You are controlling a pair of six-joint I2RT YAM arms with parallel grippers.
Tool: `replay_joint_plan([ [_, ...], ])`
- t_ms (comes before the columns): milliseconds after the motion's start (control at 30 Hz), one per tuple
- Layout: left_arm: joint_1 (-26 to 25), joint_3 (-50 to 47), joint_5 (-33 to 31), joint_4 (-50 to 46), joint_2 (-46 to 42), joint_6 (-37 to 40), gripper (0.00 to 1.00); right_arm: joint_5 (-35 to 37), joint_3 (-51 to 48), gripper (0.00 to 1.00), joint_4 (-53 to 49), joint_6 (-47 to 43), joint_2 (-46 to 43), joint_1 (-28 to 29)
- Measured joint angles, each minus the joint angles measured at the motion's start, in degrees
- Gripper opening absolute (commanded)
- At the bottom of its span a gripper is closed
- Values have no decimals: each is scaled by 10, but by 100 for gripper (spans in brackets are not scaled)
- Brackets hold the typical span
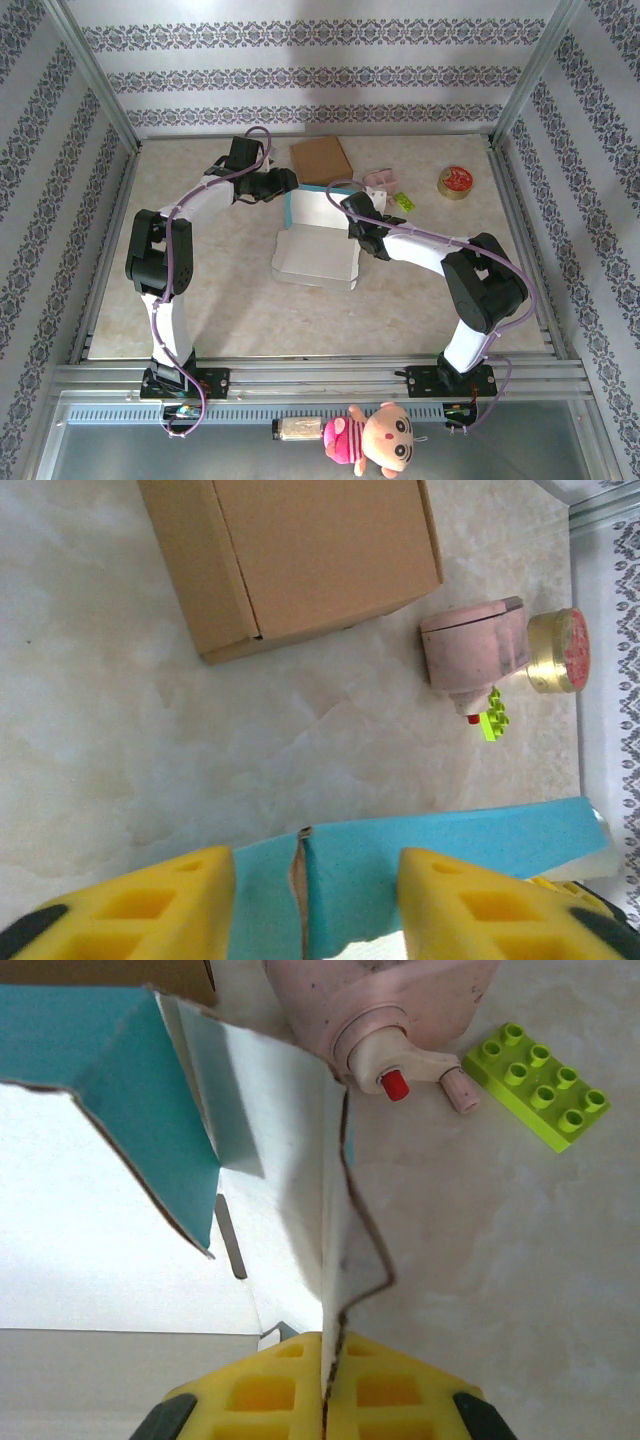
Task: Fold the paper box
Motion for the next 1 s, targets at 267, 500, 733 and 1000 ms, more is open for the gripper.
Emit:
replay_joint_plan([
  [267,-4,-33,-50,-3,-55,20,78,10,0,5,0,-11,0,0],
  [500,-16,-140,-132,7,-223,4,46,18,0,5,6,-28,0,0],
  [733,-156,-279,-156,95,-288,-84,0,19,0,5,11,-37,0,0],
  [1000,-273,-279,-129,202,-118,-140,0,9,-15,5,12,-36,-14,0],
])
